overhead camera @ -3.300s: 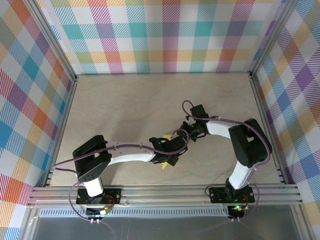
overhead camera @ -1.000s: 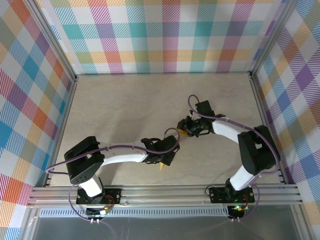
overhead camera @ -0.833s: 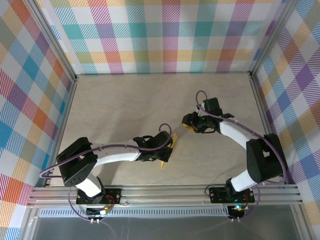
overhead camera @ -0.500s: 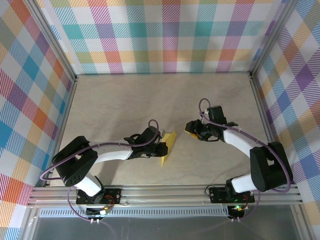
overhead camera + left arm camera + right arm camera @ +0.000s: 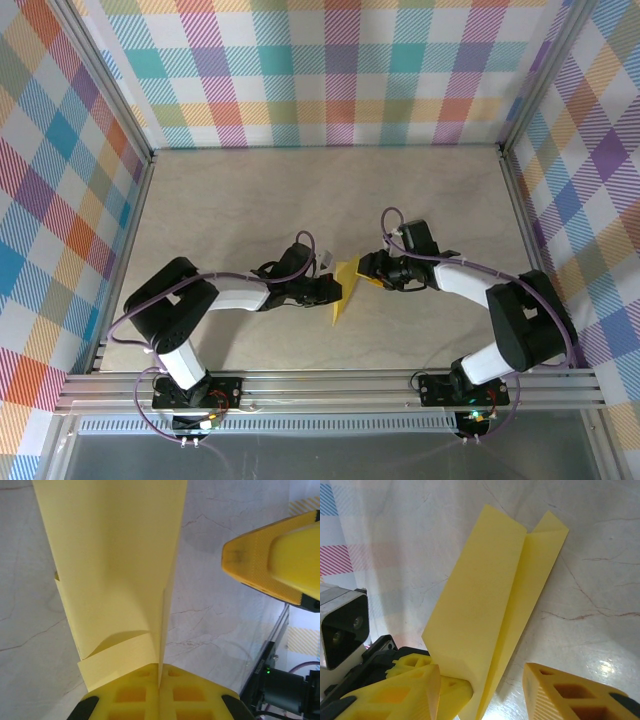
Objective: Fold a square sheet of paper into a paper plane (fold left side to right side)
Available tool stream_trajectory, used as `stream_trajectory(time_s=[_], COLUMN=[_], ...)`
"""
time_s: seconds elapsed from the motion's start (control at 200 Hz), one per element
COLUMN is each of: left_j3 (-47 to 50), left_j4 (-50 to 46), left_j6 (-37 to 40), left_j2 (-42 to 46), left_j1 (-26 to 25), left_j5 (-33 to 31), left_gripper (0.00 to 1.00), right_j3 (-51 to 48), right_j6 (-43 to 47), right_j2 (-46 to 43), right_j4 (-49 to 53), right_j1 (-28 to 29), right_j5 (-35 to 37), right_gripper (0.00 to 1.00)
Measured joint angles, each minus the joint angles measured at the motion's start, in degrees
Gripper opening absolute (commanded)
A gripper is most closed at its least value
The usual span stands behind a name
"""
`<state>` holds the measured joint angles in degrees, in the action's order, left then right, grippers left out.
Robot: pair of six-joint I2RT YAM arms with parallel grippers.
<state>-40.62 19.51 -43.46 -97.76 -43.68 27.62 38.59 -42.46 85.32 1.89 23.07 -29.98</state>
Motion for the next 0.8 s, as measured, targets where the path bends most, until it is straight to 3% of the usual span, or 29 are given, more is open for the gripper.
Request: stream_trajectory(time_s=[0.41, 0.8], left_j3=[-1.01, -2.1], left_j4=[6.75, 9.84], left_j6=[-5.07, -7.13], left_j2=[-7.41, -8.28], left_j1=[1.25, 2.25], left_j5=[5.66, 7.37], left_gripper=[0.0, 0.0], right_j3=[-1.46, -1.49], right_j6=[-2.1, -4.07], right_j2=[1.27, 3.13], right_j4=[-3.1, -6.6], right_j1=[0.7, 1.77], right_j5=[1.05, 1.75], right_gripper=[0.45, 0.43])
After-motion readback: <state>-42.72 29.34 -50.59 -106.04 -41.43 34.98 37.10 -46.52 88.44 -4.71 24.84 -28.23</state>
